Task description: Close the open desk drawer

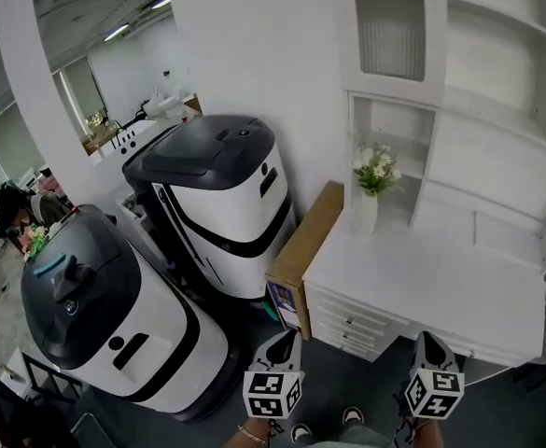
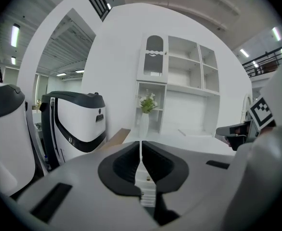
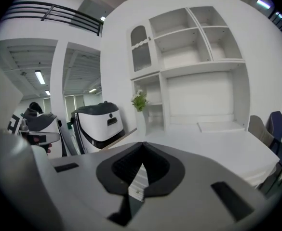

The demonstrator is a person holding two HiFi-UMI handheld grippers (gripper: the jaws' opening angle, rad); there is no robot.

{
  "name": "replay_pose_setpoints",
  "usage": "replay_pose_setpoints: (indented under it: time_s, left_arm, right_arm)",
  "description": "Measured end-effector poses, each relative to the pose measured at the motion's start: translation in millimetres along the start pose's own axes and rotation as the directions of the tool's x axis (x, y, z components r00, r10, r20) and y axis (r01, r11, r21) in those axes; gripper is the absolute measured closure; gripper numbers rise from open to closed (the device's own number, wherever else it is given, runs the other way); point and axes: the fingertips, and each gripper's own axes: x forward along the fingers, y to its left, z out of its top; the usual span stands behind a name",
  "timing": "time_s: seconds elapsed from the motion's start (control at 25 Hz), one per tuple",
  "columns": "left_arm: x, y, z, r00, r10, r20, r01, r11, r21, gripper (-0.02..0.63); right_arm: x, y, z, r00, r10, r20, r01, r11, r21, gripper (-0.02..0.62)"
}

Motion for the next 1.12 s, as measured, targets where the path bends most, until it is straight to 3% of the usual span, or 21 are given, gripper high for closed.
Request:
replay_pose_setpoints:
  time_s: [0.32,0.56,1.12]
  left_arm:
    - [16,8,32,0.996,0.081,0.034,-0.080,0.997,-0.012,0.578]
    - [28,2,45,0.993,0.102,0.053,-0.102,0.995,-0.008,0.578]
    - [32,1,43,0.992,0.120,0.050,-0.118,0.992,-0.035,0.578]
  right_arm:
    - [6,-23,42,0.996,0.000,0.092,-0.003,1.000,0.031,0.589]
    - [12,-33,45,0.997,-0.017,0.081,0.019,0.999,-0.027,0.591]
    - [18,-30,44,0.998,0.030,0.053,-0.028,0.999,-0.033,0.591]
